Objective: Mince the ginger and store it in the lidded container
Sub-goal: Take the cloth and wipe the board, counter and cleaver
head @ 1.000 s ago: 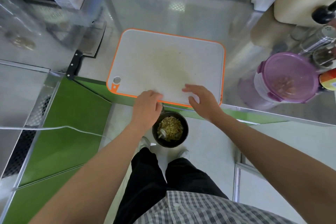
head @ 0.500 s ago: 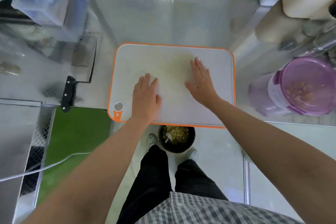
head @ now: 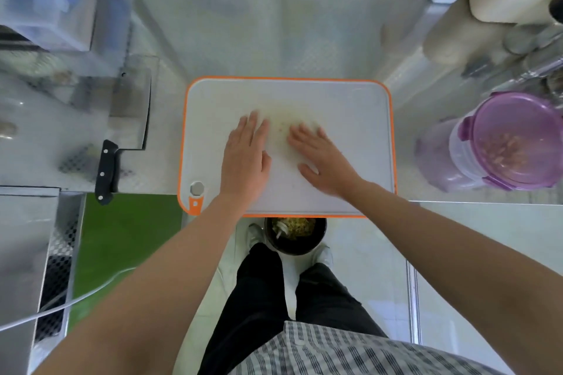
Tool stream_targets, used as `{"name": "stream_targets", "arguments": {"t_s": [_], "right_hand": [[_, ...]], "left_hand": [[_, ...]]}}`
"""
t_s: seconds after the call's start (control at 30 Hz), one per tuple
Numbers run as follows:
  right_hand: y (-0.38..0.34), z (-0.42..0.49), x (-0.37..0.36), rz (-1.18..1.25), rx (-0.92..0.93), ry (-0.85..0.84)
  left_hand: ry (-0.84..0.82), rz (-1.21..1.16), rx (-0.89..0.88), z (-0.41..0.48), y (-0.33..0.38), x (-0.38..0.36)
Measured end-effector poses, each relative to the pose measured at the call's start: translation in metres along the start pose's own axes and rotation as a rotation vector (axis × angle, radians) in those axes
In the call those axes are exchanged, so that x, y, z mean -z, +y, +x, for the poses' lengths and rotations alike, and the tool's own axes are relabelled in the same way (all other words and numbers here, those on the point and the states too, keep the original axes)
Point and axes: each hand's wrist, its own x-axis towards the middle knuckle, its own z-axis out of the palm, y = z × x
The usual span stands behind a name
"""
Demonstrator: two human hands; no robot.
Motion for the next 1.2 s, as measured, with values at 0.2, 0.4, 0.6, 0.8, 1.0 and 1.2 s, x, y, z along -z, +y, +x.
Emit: {"name": "stream_targets", "arguments": {"t_s": [0.2,0.4,0.6,0.8,1.0,1.2], "right_hand": [[-0.004,-0.032,0.018,0.294,-0.169,0.329],[0.003,-0.046,0.001,0.186,-0.080,0.181],[-0.001,-0.050,0.005,0.228,-0.115,0.199],[0.005,-0.059,0.003,0.167,-0.168,0.143],[-0.013,-0.072,-0.005,0.302,-0.133,0.140],[-0.005,-0.085,0.000,0.288,-0.188,0.247]], "left_hand": [[-0.236,-0.198,-0.113,0.003,0.026,-0.010],[-0.023,-0.354,-0.121,-0.038,0.034,-0.002],[-0.177,-0.193,-0.074,-0.032,0.032,-0.018],[-0.068,-0.182,-0.110,-0.077,0.027,-0.019],[-0.200,-0.249,0.001,-0.092,0.034,-0.030],[-0.069,-0.363,-0.076,-0.101,0.056,-0.027]]}}
